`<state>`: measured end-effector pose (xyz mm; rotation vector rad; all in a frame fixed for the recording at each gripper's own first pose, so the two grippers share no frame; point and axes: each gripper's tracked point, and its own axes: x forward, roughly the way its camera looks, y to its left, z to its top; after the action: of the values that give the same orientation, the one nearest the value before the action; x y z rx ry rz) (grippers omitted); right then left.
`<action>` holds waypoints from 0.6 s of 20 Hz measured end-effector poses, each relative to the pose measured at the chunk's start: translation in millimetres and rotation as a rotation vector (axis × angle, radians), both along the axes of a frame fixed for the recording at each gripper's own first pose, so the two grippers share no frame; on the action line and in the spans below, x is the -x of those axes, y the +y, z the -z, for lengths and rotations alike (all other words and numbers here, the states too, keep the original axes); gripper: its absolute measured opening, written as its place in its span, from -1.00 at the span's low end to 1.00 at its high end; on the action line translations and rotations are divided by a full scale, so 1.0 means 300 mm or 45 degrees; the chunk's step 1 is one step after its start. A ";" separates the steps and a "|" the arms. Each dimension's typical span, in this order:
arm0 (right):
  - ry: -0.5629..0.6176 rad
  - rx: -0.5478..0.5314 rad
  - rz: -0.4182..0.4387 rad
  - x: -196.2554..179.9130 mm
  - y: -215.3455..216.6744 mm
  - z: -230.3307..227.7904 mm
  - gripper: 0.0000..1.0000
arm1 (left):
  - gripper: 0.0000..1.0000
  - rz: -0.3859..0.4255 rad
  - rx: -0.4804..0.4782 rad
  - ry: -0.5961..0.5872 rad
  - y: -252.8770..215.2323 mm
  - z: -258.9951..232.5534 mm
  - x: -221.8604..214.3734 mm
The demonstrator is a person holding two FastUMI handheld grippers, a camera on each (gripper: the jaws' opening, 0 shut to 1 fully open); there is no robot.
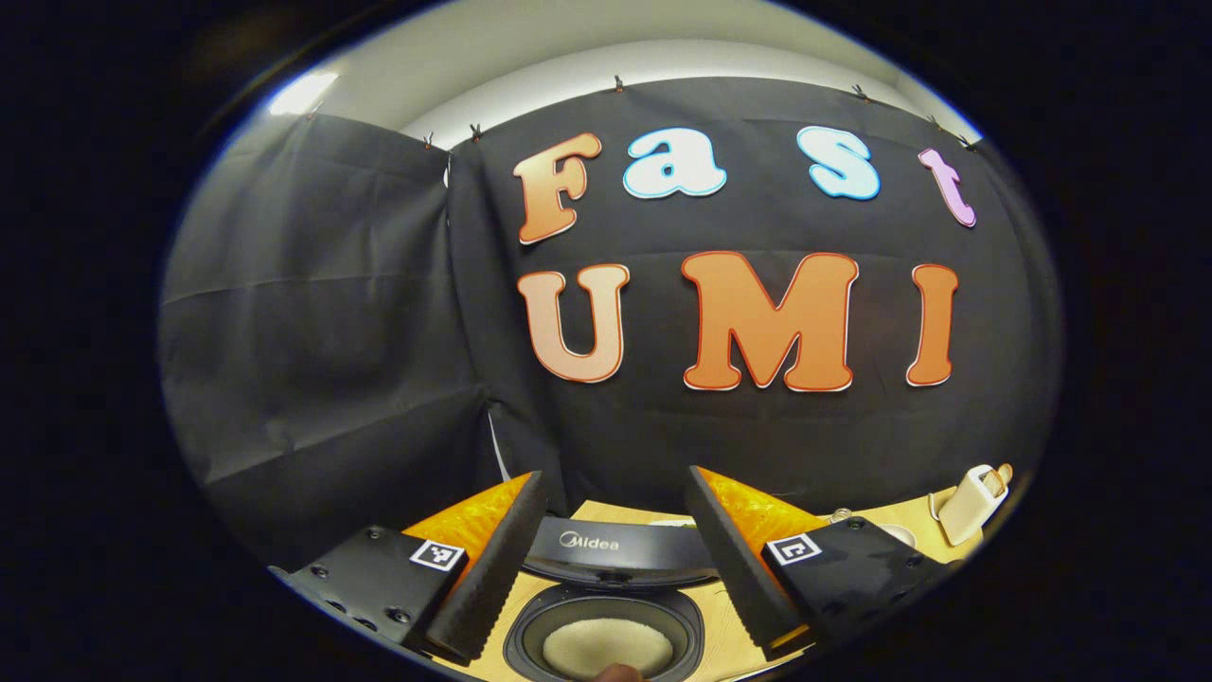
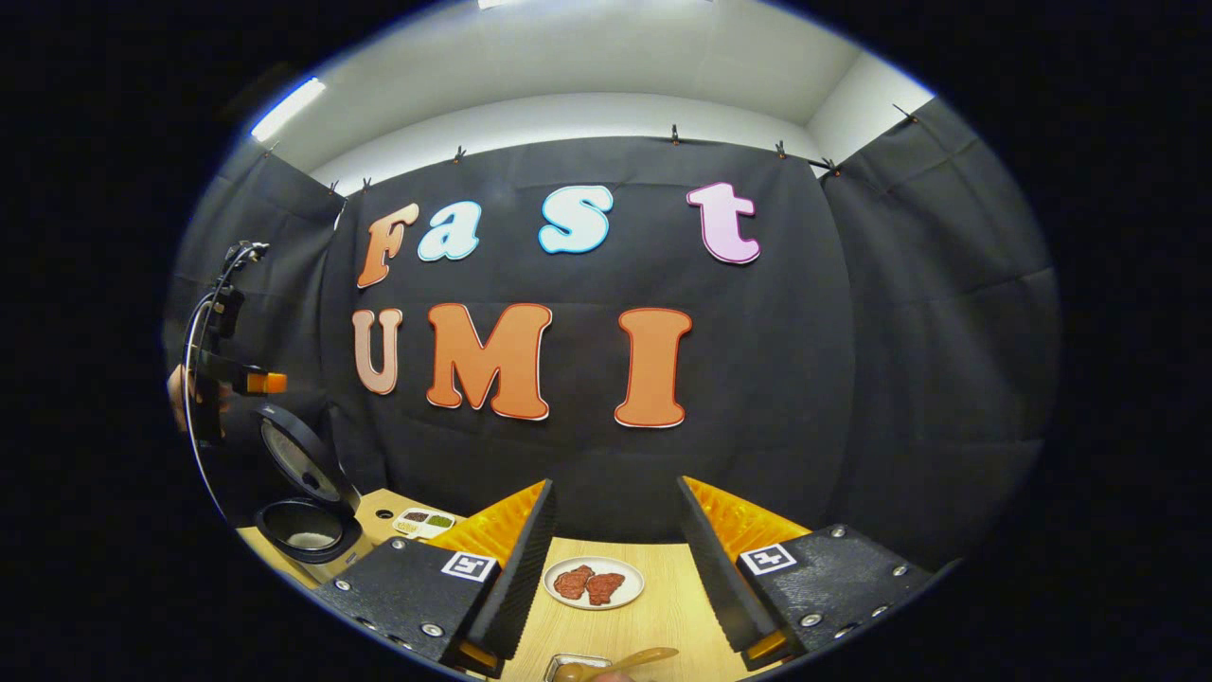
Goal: Close the left gripper, press the button to open the rice cooker; take a wooden spoon from the chopstick holder with the right hand, scoop a spoonful of rice and pour it into the rice cooker, then put the wooden spoon back into the chopstick holder.
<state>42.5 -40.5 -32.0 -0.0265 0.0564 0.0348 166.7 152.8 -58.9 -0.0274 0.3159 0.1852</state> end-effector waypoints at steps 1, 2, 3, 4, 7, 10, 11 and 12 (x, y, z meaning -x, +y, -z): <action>0.012 0.006 -0.005 0.003 0.003 0.009 0.58 | 1.00 0.018 0.019 0.041 -0.004 0.035 -0.036; 0.025 0.013 -0.007 0.007 0.008 0.019 0.58 | 1.00 0.029 0.028 0.081 -0.009 0.073 -0.070; 0.035 0.015 -0.007 0.010 0.006 0.027 0.58 | 0.98 0.021 0.034 0.131 0.001 0.119 -0.099; 0.050 0.008 -0.006 0.013 0.007 0.040 0.58 | 0.99 -0.026 0.028 0.185 0.026 0.167 -0.104; 0.094 -0.012 -0.003 0.024 0.004 0.075 0.58 | 0.97 -0.041 0.006 0.224 0.020 0.207 -0.138; 0.110 0.003 0.004 0.029 -0.006 0.087 0.58 | 1.00 -0.028 -0.069 0.357 0.003 0.294 -0.097; 0.108 0.001 0.009 0.028 -0.007 0.086 0.58 | 0.89 -0.021 -0.065 0.382 0.000 0.300 -0.084; 0.108 -0.004 0.007 0.028 -0.004 0.090 0.58 | 0.94 -0.017 -0.053 0.410 -0.004 0.316 -0.062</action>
<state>34.1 -41.6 -58.9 -0.0220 0.1412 0.0302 185.4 151.7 -153.7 0.0421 0.6331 0.2100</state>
